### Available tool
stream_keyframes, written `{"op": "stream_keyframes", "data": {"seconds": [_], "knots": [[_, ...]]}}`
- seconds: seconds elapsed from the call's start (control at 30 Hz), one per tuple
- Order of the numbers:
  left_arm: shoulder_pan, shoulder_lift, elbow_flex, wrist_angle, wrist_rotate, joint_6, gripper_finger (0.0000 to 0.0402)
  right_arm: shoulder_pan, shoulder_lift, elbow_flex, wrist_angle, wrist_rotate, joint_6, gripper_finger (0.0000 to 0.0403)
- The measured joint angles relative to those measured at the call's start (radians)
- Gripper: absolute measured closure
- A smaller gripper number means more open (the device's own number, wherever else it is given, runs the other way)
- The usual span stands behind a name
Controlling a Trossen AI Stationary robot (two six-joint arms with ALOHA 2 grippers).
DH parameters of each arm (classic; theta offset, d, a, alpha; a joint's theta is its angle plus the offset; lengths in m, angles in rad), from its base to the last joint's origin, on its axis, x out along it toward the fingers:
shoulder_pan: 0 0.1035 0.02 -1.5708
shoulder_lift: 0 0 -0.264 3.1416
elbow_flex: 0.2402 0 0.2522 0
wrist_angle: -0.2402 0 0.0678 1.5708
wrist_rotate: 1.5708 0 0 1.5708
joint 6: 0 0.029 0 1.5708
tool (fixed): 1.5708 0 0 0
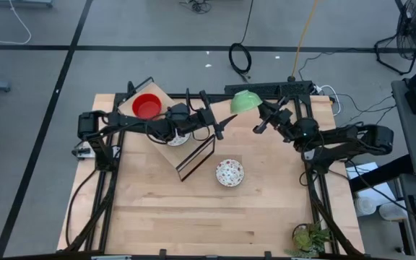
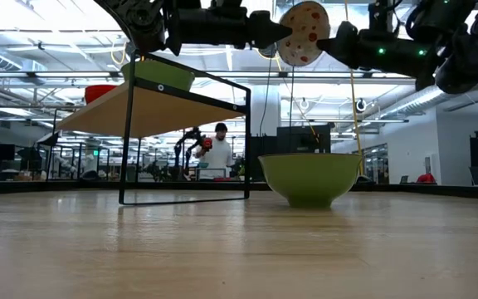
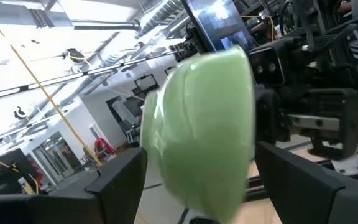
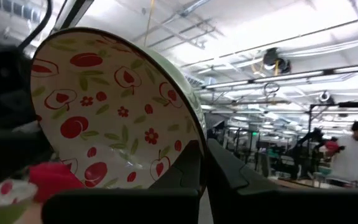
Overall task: Pick & Place Mini bowls
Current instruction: Stack the bottom white patterned bowl on the white patterned bowl on the shelf
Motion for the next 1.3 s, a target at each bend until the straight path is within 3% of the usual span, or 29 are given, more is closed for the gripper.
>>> {"op": "stream_keyframes", "data": {"seconds": [0.37,0.8,1.13,1.3], "knots": [[0.000,0.000,0.000,-0.001,-0.099,0.009,0.0121,0.028,0.024,0.019,0.003,0.028,-0.057,0.0403],[-0.017,0.000,0.000,0.001,-0.108,0.128,0.0162,0.028,0.024,0.019,-0.007,0.054,-0.091,0.0403],[-0.016,0.000,0.000,0.004,-0.122,0.115,0.0249,0.027,0.024,0.019,-0.016,0.040,-0.088,0.0403],[-0.017,-0.002,0.001,0.013,-0.203,0.083,0.0297,0.027,0.024,0.019,-0.023,-0.003,-0.087,0.0403]]}}
